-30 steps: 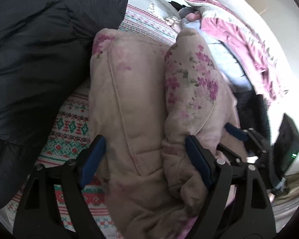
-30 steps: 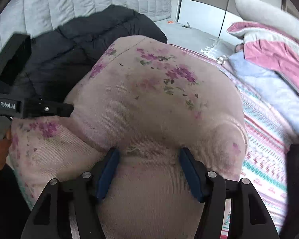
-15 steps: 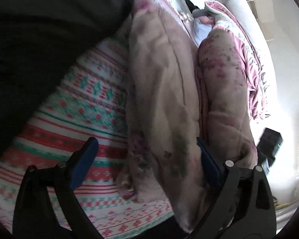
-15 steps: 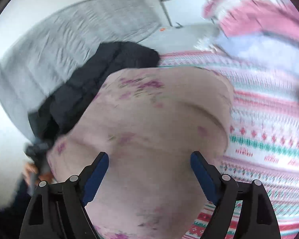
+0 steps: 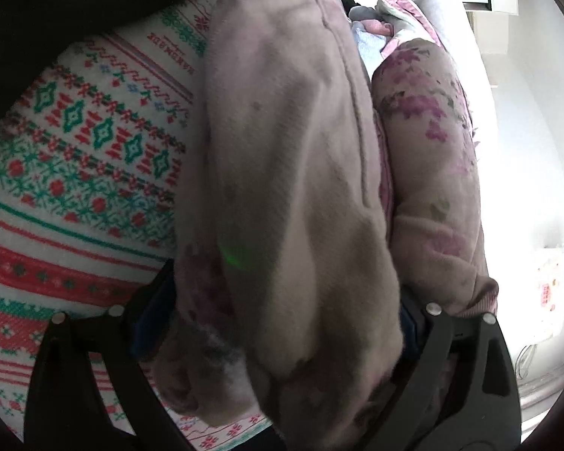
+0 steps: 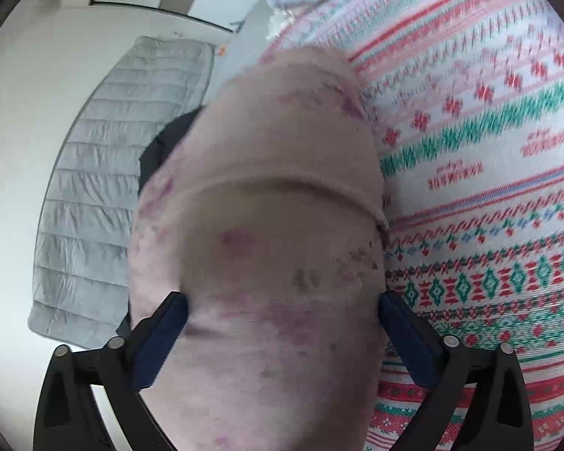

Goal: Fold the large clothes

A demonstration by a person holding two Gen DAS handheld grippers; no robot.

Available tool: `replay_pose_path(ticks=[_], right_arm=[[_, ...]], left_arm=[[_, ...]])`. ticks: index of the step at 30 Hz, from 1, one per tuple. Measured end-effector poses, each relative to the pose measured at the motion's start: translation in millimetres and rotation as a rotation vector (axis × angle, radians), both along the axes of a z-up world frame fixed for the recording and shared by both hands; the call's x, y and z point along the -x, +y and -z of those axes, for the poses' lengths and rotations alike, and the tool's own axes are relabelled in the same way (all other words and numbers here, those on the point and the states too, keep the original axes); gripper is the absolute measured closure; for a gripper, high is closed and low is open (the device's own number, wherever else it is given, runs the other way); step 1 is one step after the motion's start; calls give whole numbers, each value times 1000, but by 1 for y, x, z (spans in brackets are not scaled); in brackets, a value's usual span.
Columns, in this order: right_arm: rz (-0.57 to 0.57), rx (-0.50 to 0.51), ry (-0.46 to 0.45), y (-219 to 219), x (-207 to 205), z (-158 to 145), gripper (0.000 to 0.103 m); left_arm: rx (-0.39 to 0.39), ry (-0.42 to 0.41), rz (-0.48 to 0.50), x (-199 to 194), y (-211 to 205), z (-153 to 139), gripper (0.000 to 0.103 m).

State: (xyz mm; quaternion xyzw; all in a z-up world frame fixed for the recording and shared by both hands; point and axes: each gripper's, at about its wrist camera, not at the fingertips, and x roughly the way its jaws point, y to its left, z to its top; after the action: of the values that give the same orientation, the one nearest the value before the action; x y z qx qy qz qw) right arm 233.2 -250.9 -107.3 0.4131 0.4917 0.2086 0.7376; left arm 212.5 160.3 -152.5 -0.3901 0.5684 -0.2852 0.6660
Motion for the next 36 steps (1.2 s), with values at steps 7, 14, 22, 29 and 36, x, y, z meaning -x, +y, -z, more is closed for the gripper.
replay_pose_path(ticks=[7, 14, 22, 29, 36], right_arm=[[22, -42, -15, -4, -4, 8, 0], [16, -30, -41, 5, -6, 7, 0], [6, 102, -121, 27, -1, -19, 13], [-15, 155, -210, 40, 5, -42, 22], [-3, 220, -352, 37, 16, -76, 26]], left_arm=[[-14, -5, -3, -11, -26, -1, 6], [-45, -39, -29, -4, -32, -6, 25], [-91, -98, -49, 11, -23, -21, 48], [-121, -164, -64, 27, -23, -45, 64], [-97, -201, -64, 33, -41, -66, 68]])
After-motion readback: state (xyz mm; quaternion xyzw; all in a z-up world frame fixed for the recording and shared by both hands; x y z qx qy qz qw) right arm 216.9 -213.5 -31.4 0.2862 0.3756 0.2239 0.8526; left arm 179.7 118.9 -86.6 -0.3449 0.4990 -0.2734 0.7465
